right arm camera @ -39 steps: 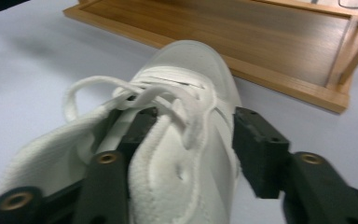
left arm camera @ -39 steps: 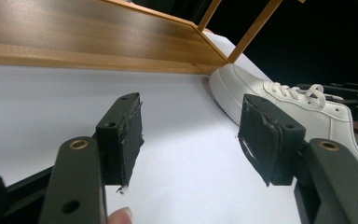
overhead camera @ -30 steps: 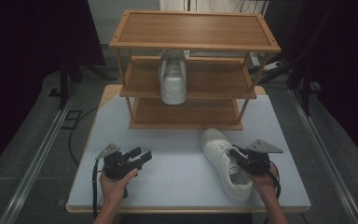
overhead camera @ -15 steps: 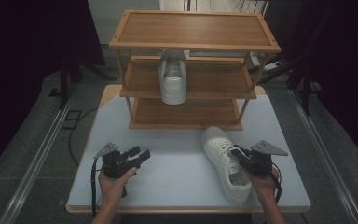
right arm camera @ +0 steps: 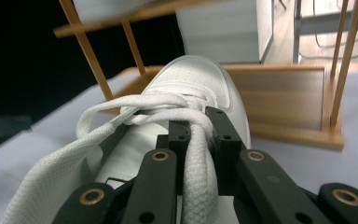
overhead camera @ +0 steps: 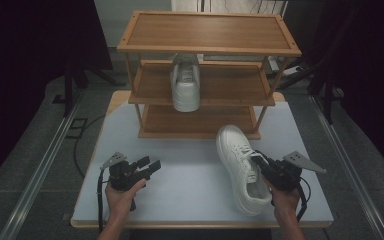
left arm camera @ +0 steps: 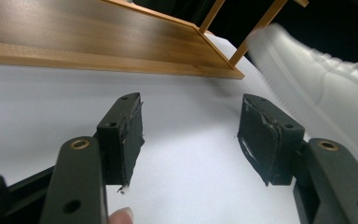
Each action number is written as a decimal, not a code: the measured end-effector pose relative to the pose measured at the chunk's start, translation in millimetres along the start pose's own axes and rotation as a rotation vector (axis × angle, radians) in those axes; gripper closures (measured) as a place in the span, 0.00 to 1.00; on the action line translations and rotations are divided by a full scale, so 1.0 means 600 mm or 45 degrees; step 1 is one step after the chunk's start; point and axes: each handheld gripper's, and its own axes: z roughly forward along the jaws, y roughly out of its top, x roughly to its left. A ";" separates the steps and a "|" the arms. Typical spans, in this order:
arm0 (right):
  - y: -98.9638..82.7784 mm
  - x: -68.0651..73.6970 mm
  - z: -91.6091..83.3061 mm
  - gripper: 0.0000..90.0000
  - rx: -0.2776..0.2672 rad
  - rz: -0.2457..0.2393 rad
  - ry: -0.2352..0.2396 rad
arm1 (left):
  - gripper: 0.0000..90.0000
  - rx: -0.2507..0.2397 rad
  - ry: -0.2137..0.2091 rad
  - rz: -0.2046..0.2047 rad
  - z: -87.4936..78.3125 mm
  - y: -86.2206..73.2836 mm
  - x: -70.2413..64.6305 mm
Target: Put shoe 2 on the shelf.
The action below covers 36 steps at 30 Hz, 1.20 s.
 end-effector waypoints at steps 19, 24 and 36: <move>0.092 0.051 -0.016 0.92 -0.237 -0.029 0.028 | 0.44 -0.030 -0.011 -0.029 -0.005 0.008 0.006; 0.125 0.064 -0.013 0.92 -0.281 -0.034 0.033 | 0.44 -0.034 -0.012 -0.029 -0.005 0.008 0.007; 0.209 0.083 0.013 0.92 -0.314 -0.050 -0.001 | 0.44 -0.027 -0.014 -0.027 -0.005 0.008 0.007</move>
